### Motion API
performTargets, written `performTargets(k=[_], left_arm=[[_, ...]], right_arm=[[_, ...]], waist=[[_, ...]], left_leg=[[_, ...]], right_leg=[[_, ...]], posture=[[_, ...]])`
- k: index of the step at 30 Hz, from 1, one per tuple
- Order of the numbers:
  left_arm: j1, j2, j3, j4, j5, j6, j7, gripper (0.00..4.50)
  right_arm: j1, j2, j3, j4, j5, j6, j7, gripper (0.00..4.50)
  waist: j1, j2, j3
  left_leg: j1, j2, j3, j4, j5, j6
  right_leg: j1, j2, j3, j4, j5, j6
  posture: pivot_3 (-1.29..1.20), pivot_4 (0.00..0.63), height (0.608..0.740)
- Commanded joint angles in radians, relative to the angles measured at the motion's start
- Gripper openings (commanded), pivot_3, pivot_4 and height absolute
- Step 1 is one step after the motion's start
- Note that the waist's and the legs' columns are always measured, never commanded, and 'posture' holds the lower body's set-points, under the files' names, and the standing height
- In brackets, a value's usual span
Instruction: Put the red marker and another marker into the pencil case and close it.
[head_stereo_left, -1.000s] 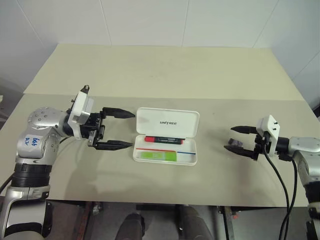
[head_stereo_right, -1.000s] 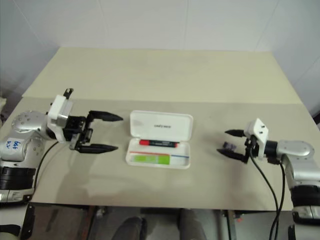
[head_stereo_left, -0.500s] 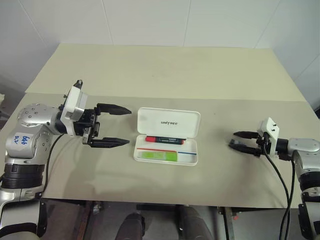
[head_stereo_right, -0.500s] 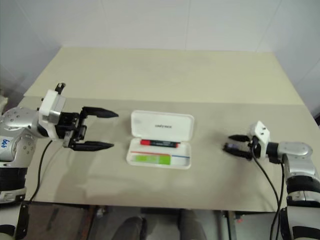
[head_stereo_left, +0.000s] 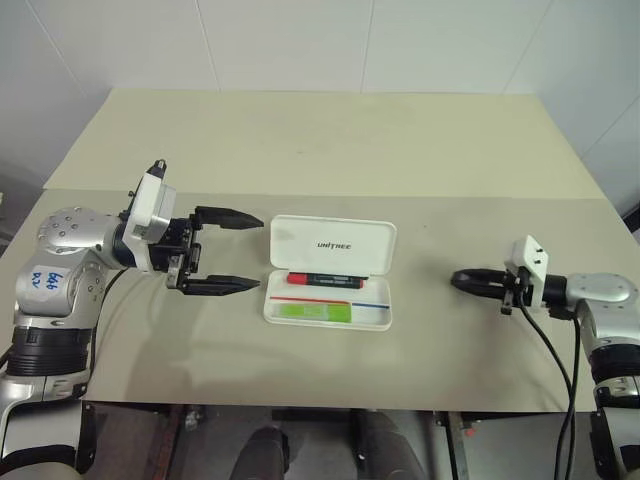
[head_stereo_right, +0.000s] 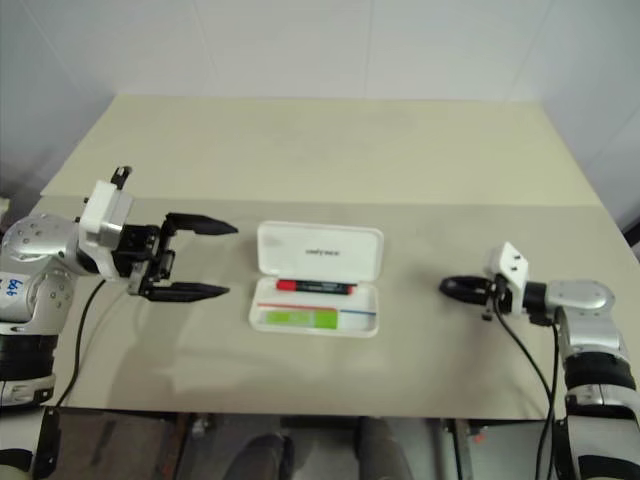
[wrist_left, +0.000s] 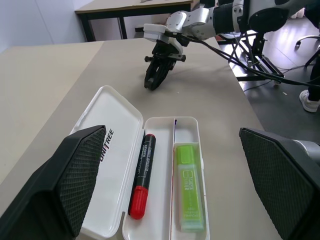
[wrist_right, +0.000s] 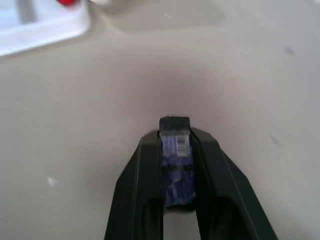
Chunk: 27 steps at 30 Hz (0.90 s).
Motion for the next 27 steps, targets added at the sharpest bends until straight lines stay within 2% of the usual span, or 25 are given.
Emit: performTargets(k=[1, 6, 9, 16, 27], left_arm=[[0.008, -0.008, 0.000, -0.009, 0.002, -0.025, -0.011, 4.50], [0.049, -0.025, -0.013, -0.021, 0.011, -0.044, -0.014, 4.50], [0.069, -0.027, -0.014, -0.028, 0.010, -0.049, -0.013, 4.50], [0.098, -0.055, -0.030, -0.046, 0.012, -0.059, 0.012, 4.50], [0.148, -0.070, -0.028, -0.098, 0.002, -0.050, 0.060, 4.50]], right_arm=[[0.021, 0.015, 0.014, -0.300, 0.097, 0.140, 0.001, 0.40], [0.092, 0.060, 0.081, -0.652, 0.186, 0.345, -0.054, 0.40], [0.119, 0.081, 0.113, -0.736, 0.205, 0.406, -0.078, 0.40], [0.150, 0.144, 0.216, -0.697, 0.139, 0.384, -0.102, 0.40], [0.120, 0.191, 0.262, -0.593, 0.072, 0.327, -0.111, 0.40]], waist=[[0.001, 0.000, 0.000], [0.009, 0.000, 0.000], [0.012, 0.000, 0.000], [0.011, 0.000, 0.000], [0.009, 0.000, 0.000]], left_leg=[[0.000, 0.000, 0.000, 0.000, 0.000, 0.000], [0.000, 0.000, -0.002, 0.000, 0.000, 0.000], [-0.001, 0.000, -0.002, 0.000, 0.000, 0.000], [-0.002, 0.000, -0.002, 0.000, 0.000, 0.000], [-0.002, 0.000, -0.002, 0.000, 0.000, 0.000]], right_leg=[[0.000, 0.000, 0.000, 0.000, 0.000, 0.000], [0.000, 0.000, -0.001, 0.000, 0.000, 0.000], [0.000, 0.000, -0.001, -0.001, 0.000, 0.000], [0.000, -0.001, -0.002, -0.002, 0.000, 0.000], [-0.001, 0.000, -0.001, -0.001, 0.000, 0.000]], posture=[[0.00, 0.150, 0.740], [0.00, 0.150, 0.740], [0.00, 0.150, 0.740], [0.00, 0.150, 0.740], [0.00, 0.150, 0.740]])
